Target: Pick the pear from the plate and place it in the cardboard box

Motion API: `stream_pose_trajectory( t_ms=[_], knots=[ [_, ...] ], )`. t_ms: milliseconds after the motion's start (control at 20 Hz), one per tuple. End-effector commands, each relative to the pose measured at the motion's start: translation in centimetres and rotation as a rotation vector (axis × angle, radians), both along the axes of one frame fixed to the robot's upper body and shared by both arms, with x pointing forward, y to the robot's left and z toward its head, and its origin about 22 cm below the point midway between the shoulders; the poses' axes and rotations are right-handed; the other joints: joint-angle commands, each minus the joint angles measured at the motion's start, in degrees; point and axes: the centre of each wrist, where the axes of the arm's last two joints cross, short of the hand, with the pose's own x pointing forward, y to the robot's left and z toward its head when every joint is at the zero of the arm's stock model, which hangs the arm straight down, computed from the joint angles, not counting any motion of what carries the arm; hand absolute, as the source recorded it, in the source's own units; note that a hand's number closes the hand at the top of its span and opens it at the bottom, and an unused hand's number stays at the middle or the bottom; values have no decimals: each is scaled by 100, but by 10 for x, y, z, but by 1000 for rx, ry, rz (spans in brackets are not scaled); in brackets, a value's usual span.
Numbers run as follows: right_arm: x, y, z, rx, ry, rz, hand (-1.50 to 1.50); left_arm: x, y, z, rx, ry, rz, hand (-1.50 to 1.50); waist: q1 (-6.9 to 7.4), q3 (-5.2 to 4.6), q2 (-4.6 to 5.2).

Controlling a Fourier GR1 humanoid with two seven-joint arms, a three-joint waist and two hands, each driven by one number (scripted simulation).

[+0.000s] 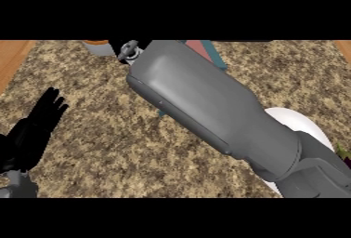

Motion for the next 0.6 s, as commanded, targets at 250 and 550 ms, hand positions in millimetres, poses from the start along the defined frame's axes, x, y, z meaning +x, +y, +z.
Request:
stream_pose_trajectory(
  t_ms=[250, 550],
  knots=[
    [40, -39, -52, 65, 17, -79, 150, -10, 7, -5, 3, -1, -14, 0, 1, 2, 25],
    [48, -59, -86, 136, 125, -74, 150, -1, -6, -1, -4, 1, 5, 0, -55, 5, 14]
  ],
)
